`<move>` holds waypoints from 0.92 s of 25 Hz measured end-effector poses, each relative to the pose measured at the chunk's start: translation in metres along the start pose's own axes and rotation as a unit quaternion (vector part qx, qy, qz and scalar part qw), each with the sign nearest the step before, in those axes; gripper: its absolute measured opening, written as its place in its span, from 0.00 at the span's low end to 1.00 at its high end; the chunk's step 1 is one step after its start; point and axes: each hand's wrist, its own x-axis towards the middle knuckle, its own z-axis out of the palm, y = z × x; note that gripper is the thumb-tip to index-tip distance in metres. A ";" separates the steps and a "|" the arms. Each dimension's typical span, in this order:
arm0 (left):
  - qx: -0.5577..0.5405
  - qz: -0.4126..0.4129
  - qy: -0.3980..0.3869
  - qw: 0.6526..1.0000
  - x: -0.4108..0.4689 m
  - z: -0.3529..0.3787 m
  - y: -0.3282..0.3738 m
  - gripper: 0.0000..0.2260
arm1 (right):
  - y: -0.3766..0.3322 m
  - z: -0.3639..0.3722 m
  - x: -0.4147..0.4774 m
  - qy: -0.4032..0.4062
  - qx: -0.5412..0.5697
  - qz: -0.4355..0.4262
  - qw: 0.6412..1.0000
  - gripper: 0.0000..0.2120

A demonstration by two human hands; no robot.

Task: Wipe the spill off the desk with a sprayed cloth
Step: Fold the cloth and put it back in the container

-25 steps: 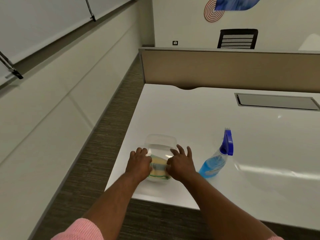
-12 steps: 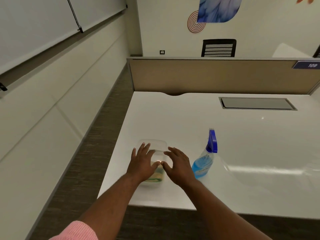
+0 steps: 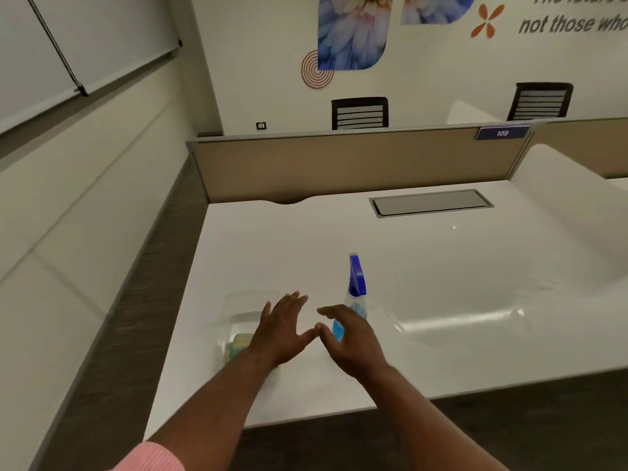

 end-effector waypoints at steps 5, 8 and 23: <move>-0.048 0.000 -0.043 0.998 0.016 0.023 0.036 0.39 | 0.027 -0.029 -0.008 0.094 0.004 0.039 0.995 0.14; -0.068 -0.019 -0.061 0.996 0.025 0.033 0.055 0.41 | 0.038 -0.039 0.003 0.140 0.003 0.048 0.989 0.18; -0.120 -0.115 0.062 0.984 0.029 0.048 0.078 0.25 | 0.073 -0.031 0.075 -0.073 -0.015 -0.030 0.997 0.25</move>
